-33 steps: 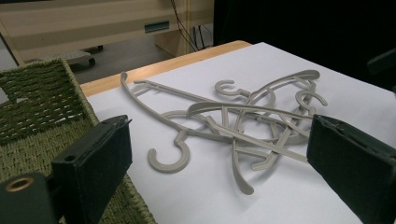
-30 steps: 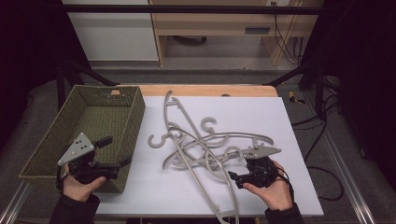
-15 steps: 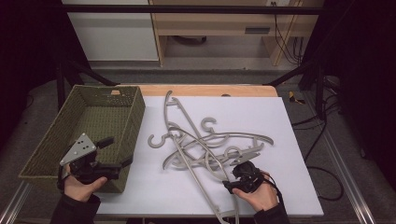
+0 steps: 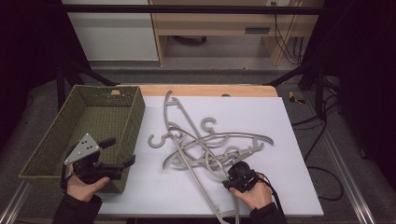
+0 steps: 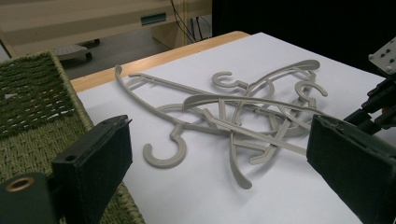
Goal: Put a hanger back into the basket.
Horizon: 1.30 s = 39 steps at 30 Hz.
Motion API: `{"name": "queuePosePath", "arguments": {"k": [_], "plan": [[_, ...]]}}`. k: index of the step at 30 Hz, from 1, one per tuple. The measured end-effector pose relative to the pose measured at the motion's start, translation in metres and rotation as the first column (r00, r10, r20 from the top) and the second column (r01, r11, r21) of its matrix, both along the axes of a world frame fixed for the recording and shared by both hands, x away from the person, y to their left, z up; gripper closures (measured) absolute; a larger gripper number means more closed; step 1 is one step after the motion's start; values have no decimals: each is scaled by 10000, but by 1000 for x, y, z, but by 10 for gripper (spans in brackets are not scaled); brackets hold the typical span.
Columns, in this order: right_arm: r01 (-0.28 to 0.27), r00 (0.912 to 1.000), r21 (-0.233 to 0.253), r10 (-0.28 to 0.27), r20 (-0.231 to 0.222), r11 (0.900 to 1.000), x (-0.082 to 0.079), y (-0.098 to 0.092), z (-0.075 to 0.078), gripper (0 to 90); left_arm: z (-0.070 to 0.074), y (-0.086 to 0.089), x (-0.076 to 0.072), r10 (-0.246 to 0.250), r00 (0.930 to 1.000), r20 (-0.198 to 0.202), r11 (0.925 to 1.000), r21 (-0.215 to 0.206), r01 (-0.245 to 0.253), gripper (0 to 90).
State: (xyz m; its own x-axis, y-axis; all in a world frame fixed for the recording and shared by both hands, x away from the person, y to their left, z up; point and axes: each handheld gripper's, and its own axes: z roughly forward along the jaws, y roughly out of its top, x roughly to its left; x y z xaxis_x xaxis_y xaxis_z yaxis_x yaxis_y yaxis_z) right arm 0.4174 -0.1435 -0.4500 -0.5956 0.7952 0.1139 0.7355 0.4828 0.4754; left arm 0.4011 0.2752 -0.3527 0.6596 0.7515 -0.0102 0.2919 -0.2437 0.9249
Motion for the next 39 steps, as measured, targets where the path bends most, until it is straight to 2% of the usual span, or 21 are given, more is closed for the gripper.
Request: {"name": "queuePosePath", "arguments": {"k": [1, 21, 28, 37, 39], "plan": [[-62, 9999, -169, 63, 85, 9998, 1, -1, -1, 710, 0, 0, 0, -3, 10000, 1, 10000, 1, 3, 64], [161, 9991, -121, -166, -386, 9998, 4, -3, -1, 755, 0, -3, 0, -78, 10000, 5, 9999, 133, 78, 67], [253, 9989, -167, -260, -396, 9995, 5, -7, 1, 781, 0, -4, -1, -121, 9999, 2, 9998, 181, 121, 67], [210, 9994, 126, -207, -281, 9997, 4, -14, 8, 812, 0, -7, -1, -177, 9998, 1, 9995, 257, 177, 68], [254, 9994, 316, -246, -243, 9992, 3, -14, 11, 813, 1, -7, -2, -220, 9998, -10, 9994, 278, 220, 69]]}}
